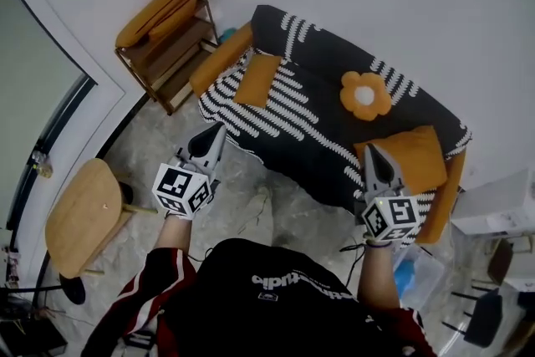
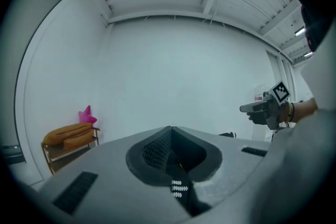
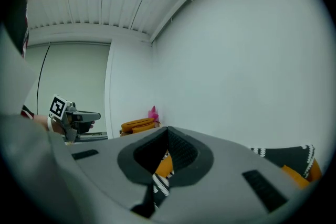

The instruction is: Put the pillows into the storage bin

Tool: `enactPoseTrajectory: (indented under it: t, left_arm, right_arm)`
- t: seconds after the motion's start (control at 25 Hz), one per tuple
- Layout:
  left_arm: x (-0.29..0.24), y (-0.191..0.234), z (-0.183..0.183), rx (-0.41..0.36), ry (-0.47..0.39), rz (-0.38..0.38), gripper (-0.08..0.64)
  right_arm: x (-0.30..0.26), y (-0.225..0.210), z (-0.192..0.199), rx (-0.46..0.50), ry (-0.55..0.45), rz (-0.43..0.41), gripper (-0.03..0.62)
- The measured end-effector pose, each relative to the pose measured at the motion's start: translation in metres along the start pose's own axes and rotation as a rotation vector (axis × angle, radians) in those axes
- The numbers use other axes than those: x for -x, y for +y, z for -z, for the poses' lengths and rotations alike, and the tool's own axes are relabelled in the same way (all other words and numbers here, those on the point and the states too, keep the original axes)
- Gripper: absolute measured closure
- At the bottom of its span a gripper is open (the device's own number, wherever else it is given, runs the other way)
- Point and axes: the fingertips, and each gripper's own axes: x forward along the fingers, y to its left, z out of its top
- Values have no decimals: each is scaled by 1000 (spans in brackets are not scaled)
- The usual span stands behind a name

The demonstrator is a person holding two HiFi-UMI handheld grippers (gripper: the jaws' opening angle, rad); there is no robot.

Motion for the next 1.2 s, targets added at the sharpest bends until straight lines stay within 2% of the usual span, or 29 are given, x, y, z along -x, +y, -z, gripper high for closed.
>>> enactPoseTrajectory:
  t: [0.24, 0.48, 0.6, 0.68, 0.8, 0.92, 1.2]
  left_arm:
    - [-72, 53, 1, 28, -34, 16, 555]
    - [-136, 90, -9, 8, -40, 43, 547]
    - [-159, 97, -7, 19, -31, 98, 418]
    - [-170, 101, -3, 3, -28, 115, 369]
    - [-190, 108, 10, -49, -4, 124, 334]
    - [-214, 116, 32, -149, 50, 129, 333]
    - [-261, 130, 124, -320, 202, 169, 331]
  right_arm:
    - [-69, -23, -19, -13, 0, 27, 589]
    - [-133, -41, -40, -24, 2, 35, 590]
    - [-153, -42, -38, -36, 17, 35, 589]
    - [-163, -42, -36, -40, 30, 34, 589]
    - [-178, -47, -36, -44, 41, 35, 590]
    - [-195, -56, -35, -46, 50, 44, 589]
    - [-233, -70, -2, -90, 99, 61, 589]
